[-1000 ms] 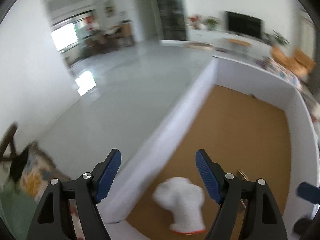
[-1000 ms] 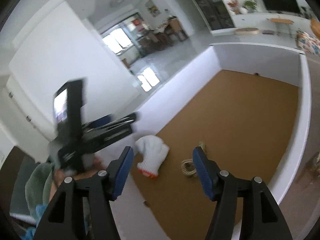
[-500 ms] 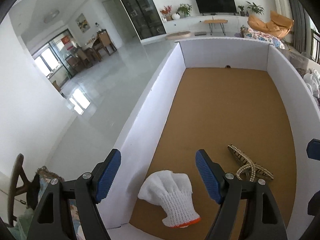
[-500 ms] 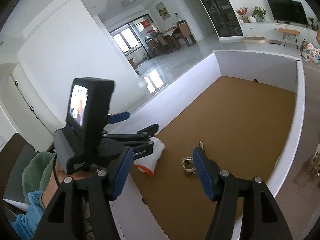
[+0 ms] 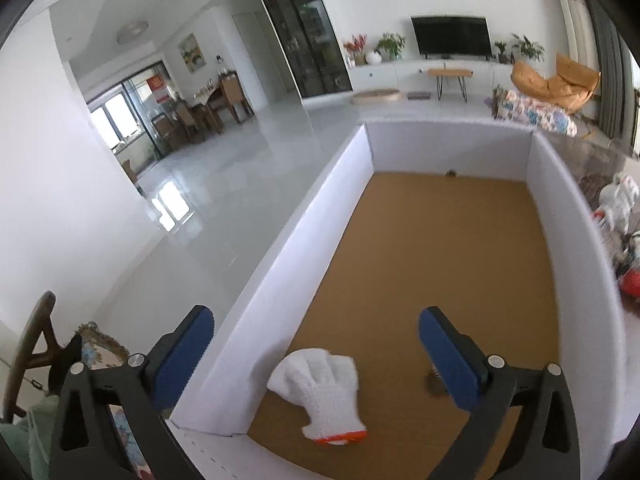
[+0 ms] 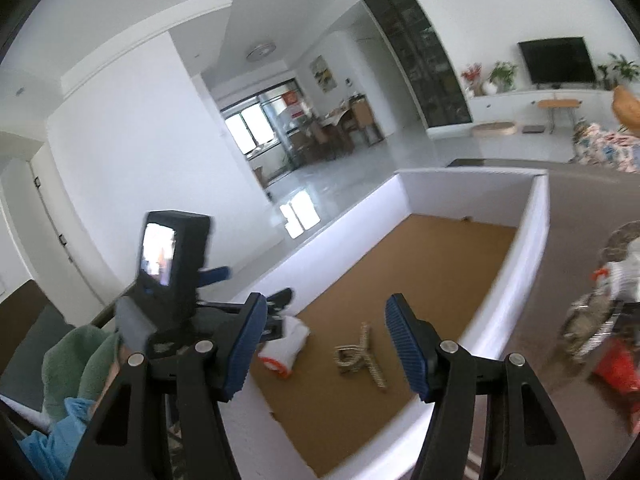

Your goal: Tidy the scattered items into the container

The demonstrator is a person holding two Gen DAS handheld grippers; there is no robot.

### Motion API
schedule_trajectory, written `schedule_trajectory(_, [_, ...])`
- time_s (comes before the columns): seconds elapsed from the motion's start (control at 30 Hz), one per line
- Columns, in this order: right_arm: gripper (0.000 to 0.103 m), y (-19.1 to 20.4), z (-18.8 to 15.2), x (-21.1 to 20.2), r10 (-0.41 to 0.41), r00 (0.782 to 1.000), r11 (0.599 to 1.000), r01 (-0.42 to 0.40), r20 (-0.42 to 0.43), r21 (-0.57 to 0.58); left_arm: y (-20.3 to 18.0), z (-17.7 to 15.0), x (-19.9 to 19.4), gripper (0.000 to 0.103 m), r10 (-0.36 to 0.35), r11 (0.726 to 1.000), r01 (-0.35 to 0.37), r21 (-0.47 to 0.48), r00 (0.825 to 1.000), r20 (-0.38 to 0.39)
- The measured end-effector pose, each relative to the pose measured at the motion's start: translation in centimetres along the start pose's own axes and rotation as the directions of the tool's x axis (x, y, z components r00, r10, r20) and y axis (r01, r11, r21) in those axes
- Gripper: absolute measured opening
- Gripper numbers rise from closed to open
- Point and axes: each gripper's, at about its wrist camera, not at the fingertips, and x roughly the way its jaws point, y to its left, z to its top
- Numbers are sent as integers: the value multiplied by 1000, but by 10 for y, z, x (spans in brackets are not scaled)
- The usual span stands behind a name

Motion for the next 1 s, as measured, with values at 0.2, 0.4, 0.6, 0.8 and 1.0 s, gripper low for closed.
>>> schedule_trajectory(0.2, [63,-17,-7,-35,-112,994,993,112,-5,-23,-21,8,-35,103,14,1000,-13,-4,999,48])
schedule_trajectory(0.4, [63,-26,-24,-63,-196,979,979,192,-59,-74,-37,10,-80,103,13,1000,-15,15,994,110])
schedule_trajectory(0.6, [63,-40,-37,-105,-178,984,983,178,7,-44,-52,8,-126,103,-11,1000,6,30,985,175])
schedule_trajectory(0.8, [63,-62,-45,-149,-284,958,959,283,50,13,-80,12,-175,103,-110,994,102,42,964,244])
schedule_trajectory(1.0, [63,-75,-80,-233,-492,834,867,495,249,54,-129,-4,-227,103,-375,922,385,40,864,337])
